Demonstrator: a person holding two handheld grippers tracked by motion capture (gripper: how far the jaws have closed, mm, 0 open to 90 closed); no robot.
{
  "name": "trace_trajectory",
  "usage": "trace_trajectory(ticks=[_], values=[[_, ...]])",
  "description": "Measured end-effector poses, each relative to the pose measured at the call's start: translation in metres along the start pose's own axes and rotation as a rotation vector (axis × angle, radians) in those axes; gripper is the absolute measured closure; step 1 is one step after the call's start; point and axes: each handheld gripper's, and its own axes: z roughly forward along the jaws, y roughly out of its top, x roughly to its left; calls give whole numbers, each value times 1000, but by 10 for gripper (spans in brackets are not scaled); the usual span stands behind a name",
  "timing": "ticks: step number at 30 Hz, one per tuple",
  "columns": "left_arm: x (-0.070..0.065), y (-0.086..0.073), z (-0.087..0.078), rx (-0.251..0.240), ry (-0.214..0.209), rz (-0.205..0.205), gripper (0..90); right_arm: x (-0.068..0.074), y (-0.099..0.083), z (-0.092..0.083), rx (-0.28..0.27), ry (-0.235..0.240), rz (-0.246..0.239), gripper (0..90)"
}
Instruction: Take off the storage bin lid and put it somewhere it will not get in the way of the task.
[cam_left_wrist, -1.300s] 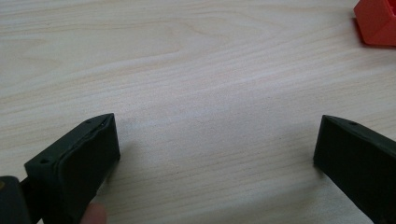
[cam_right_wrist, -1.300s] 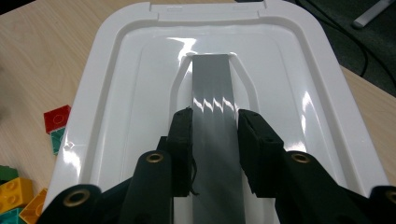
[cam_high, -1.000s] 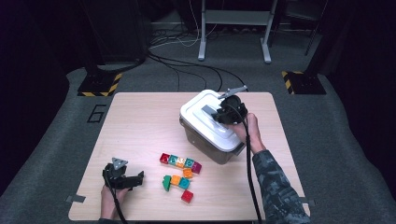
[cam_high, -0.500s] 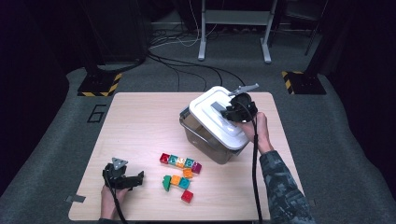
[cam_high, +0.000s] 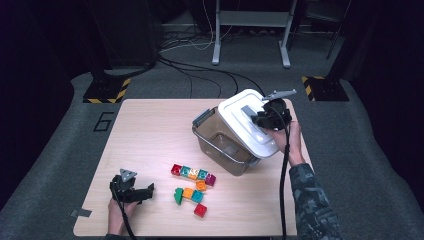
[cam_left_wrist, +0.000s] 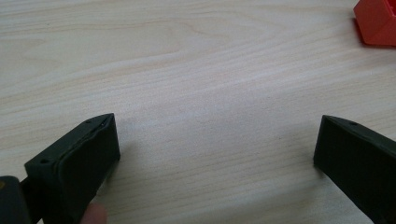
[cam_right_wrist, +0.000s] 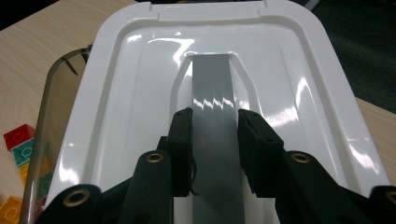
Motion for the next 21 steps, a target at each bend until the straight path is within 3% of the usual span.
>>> trace_trajectory(ticks=[21], values=[[0, 0, 0, 0, 0, 0, 0, -38, -20, -21, -16, -123, 129, 663]])
